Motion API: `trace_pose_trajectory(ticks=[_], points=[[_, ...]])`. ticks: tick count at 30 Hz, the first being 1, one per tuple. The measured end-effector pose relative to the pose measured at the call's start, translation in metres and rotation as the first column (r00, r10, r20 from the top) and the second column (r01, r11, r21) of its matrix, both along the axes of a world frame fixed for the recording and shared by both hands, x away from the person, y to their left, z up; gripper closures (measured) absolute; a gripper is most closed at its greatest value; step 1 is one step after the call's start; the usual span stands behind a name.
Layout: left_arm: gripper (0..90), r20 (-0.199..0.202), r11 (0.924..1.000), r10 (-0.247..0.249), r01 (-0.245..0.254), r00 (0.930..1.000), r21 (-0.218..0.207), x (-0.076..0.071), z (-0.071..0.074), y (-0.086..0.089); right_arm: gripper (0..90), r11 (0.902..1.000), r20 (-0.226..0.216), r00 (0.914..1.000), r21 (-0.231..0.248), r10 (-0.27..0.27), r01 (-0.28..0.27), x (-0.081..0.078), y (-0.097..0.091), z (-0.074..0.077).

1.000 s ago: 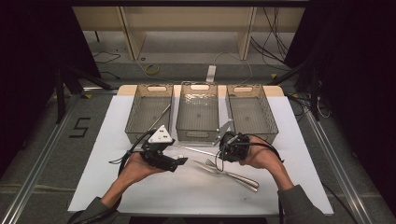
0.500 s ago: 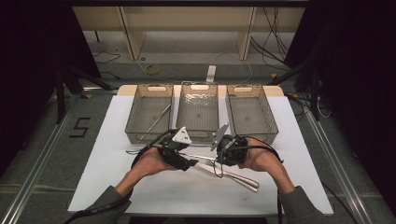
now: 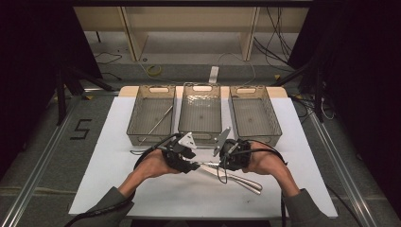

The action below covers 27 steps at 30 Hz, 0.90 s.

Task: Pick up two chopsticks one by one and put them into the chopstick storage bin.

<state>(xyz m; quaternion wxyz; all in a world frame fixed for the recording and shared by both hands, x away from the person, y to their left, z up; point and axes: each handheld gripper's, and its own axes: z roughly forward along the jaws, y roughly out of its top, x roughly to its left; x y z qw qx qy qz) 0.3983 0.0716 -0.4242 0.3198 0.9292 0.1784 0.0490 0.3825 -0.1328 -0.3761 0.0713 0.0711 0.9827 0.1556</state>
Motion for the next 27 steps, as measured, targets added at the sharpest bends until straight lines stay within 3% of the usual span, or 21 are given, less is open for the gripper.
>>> trace_pose_trajectory(ticks=[13,17,20,22,23,27], points=[[73.4,0.014,0.9968,-0.072,0.071,0.9973,0.037,-0.006,0.0,-0.004,85.6,0.9995,-0.009,0.9994,0.005,0.032,-0.032,-0.002,-0.001,0.0],[76.4,0.053,0.9917,-0.118,0.115,0.9916,0.058,-0.012,0.002,-0.006,85.3,0.9988,-0.013,0.9988,0.014,0.046,-0.046,-0.002,-0.003,-0.001],[79.7,0.054,0.9855,-0.159,0.155,0.9858,0.069,-0.016,0.002,-0.007,84.0,0.9977,-0.01,0.9977,0.014,0.067,-0.067,-0.001,-0.006,-0.001],[83.1,0.061,0.98,-0.191,0.187,0.9797,0.069,-0.018,0.003,-0.008,81.1,0.9973,0.006,0.9978,0.032,0.066,-0.066,0.002,-0.009,-0.001],[84.6,0.064,0.9806,-0.189,0.185,0.9799,0.066,-0.02,0.003,-0.009,79.0,0.9973,0.004,0.9982,0.043,0.06,-0.06,0.005,-0.012,-0.001],[85.4,0.075,0.9864,-0.138,0.131,0.9875,0.1,-0.016,0.002,-0.008,63.1,0.9936,0.025,0.9997,0.113,-0.006,0.003,0.01,-0.022,0.003]])
